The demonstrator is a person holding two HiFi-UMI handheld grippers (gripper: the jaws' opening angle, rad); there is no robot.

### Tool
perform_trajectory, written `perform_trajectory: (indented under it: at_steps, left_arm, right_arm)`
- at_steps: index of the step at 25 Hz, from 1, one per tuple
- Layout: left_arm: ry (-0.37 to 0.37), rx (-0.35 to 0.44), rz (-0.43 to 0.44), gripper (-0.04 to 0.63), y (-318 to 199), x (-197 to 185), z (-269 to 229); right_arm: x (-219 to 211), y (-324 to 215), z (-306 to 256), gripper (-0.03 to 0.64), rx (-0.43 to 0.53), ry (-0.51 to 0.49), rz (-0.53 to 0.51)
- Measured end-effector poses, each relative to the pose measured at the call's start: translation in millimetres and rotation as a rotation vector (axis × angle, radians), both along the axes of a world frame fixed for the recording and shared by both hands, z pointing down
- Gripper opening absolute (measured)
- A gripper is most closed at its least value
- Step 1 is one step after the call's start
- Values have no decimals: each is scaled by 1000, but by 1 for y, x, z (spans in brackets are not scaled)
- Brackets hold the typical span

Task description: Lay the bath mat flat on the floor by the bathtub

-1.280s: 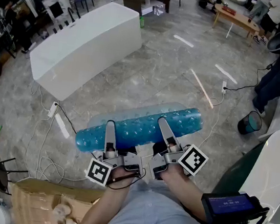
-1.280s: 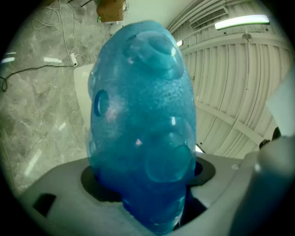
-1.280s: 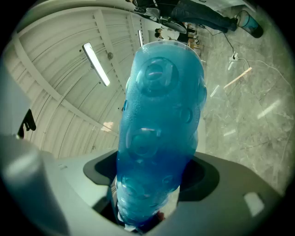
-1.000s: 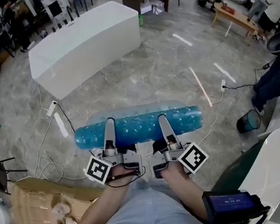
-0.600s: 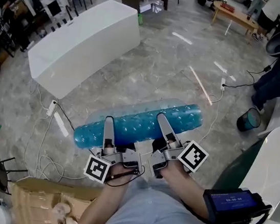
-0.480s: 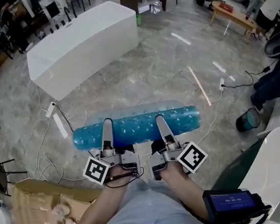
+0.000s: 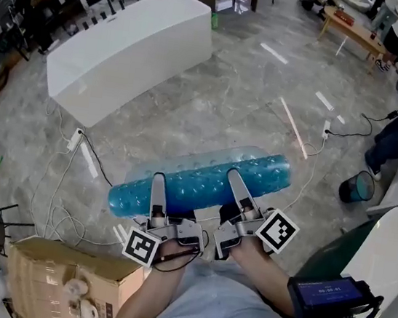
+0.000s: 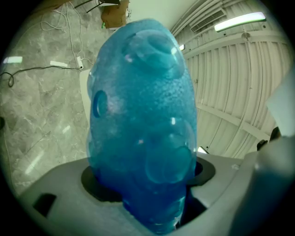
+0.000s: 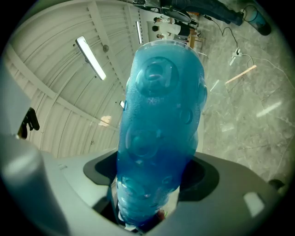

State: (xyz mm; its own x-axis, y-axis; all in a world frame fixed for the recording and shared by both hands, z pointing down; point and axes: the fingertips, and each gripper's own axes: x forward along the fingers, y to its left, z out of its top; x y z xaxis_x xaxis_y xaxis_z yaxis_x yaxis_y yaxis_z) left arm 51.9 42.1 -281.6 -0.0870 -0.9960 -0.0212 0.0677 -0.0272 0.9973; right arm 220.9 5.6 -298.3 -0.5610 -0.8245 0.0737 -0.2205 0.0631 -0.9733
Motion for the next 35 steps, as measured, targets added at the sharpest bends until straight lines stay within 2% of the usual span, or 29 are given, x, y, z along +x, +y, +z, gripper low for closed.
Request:
perform_trajectory:
  at_steps: [3,7,14,17,23,27,32,35]
  left_arm:
    - [-8,-27,-23,356,-36,-10,20]
    - [-8,-42,-37,356,-91,-50,48]
    - [-12,-62,-22,354,-239,-176,91]
    - [-22,-56,-6,354,-279,-210,92]
    - [-16,-17,19,354,-318,-229,77]
    - [-7,-17,55,354,-383,-246,96]
    - [-11,-34,94,354,-454,-242,130]
    - [-12,-48,119,354,-517,-239,152]
  right_arm:
    - [-10,-41,23,366,-24,-2,-22]
    - [-50,-98,51,367,-46,-9,-30]
    - [-175,-243,96,362,-70,-15,-26]
    - [-209,-281,97,362,-60,-20,-18]
    - [-228,-316,80,362,-25,-15,-1]
    - [-244,-374,98,362,-32,-4,36]
    - [-239,-440,133,362,-43,-13,67]
    - [-236,-498,156,362,-60,-19,91]
